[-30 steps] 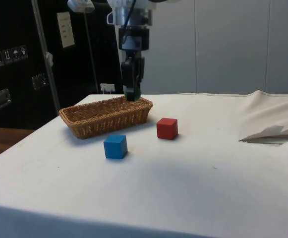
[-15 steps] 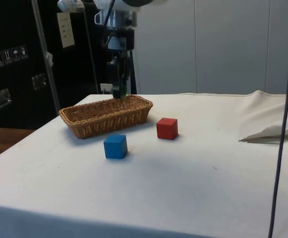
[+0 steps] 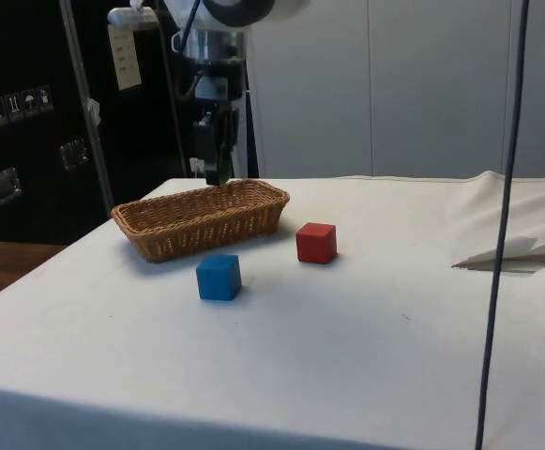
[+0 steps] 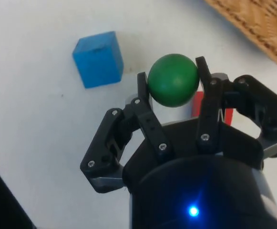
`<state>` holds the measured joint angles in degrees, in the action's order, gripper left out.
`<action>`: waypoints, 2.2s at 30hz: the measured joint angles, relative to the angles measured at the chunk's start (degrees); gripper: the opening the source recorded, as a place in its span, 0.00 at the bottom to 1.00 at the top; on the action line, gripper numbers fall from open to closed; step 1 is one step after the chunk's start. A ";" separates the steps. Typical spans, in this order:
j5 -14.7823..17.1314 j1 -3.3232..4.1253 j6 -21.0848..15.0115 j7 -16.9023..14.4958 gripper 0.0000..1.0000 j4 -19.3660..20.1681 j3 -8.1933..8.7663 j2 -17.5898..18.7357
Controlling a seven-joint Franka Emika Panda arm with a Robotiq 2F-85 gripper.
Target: Place all non-red objects into the basket.
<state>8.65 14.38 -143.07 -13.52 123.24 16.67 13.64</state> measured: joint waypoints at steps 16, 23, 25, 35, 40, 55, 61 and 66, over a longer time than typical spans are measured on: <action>4.18 -0.92 -0.40 -5.96 0.00 -3.27 3.90 5.56; 6.07 -1.15 -0.63 -8.37 0.00 -3.67 5.73 7.16; 6.42 -1.26 -0.63 -8.88 0.00 -3.95 6.19 7.68; 8.65 -1.95 -0.46 -11.75 0.00 -7.51 8.25 11.17; 9.63 -2.23 -0.17 -12.95 0.00 -9.17 9.00 12.61; 15.13 -3.32 0.06 -17.30 0.00 -16.27 11.17 21.49; 17.02 -3.55 0.00 -18.79 0.00 -16.90 11.46 23.03; 17.76 -3.67 0.00 -19.31 0.15 -16.96 11.57 23.43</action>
<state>26.41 10.71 -143.07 -32.83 106.28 28.25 37.07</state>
